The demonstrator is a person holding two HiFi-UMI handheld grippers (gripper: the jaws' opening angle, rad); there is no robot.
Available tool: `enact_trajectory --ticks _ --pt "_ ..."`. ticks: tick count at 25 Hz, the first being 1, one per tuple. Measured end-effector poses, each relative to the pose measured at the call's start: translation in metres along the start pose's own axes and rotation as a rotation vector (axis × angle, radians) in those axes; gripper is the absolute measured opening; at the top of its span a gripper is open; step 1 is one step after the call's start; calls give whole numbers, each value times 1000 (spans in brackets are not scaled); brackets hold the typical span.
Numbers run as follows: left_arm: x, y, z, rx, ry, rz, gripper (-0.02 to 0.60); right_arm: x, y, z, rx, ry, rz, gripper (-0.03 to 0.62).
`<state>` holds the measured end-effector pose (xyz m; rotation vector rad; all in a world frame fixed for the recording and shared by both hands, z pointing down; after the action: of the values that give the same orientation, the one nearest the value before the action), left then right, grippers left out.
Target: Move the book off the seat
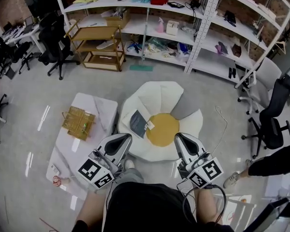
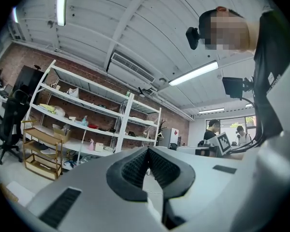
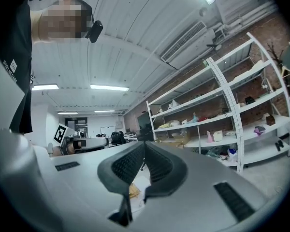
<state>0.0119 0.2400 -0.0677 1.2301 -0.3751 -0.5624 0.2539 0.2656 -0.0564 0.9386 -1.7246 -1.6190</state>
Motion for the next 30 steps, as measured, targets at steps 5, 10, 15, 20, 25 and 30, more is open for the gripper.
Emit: enact_trajectory --ticks 5,10,15,20,25,30 --pt "4 -10 50 -7 12 23 3 48 10 -4 16 17 24 17" --pt "7 -19 102 -14 29 49 3 101 15 -8 24 37 40 17" --pt "5 -15 150 -40 42 76 3 145 25 -8 27 59 53 17" --pt "-2 -10 191 -65 35 92 3 177 35 -4 27 77 83 17" --pt "-8 -7 218 -85 14 111 4 196 41 -2 32 87 112 17" --pt "-1 4 232 -116 10 152 5 206 46 -8 43 88 142 17"
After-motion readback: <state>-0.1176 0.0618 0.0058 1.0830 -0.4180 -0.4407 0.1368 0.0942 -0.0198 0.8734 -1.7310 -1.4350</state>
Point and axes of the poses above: the fingertips, and each gripper's own axes: x forward along the fingers, z to its left, y out of its underside, the point moved 6 cm from there along -x, backward along the fingers, and after that the axes turned 6 degrees about -x, right-handed, at the moved point
